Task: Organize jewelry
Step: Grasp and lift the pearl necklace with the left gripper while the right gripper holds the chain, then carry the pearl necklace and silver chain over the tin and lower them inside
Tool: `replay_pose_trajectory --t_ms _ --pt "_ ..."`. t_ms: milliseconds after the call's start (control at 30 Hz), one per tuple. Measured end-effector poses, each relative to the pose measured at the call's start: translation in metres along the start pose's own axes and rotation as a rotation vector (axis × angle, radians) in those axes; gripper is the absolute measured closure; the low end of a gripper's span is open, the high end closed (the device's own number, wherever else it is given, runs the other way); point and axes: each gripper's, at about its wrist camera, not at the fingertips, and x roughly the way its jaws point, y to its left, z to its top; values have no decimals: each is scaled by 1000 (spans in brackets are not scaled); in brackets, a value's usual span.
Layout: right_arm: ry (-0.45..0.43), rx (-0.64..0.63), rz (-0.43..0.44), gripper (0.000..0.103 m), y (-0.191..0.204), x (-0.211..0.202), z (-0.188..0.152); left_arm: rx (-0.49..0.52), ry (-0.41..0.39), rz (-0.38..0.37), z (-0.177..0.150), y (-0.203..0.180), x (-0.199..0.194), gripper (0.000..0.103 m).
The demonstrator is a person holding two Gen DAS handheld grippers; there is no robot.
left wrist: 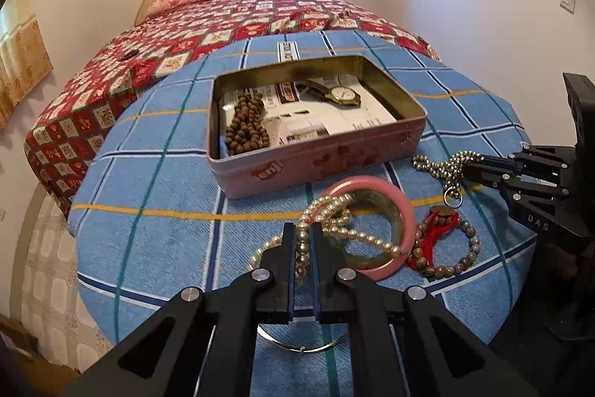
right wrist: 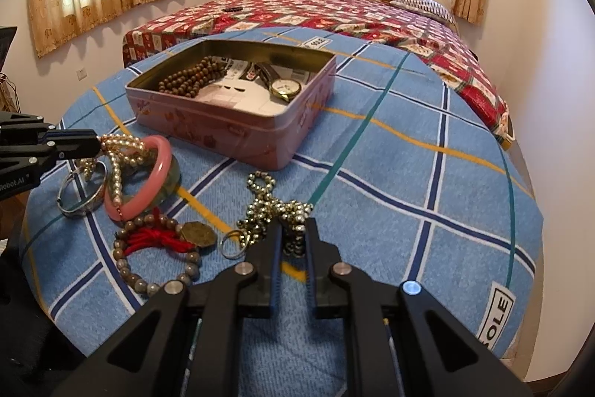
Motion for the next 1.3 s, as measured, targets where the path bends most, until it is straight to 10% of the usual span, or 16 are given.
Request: replay_pose_trajectory --t_ms 1300 --pt "-169 -25 -21 90 -13 -39 51 -36 -155 82 50 29 -45 98"
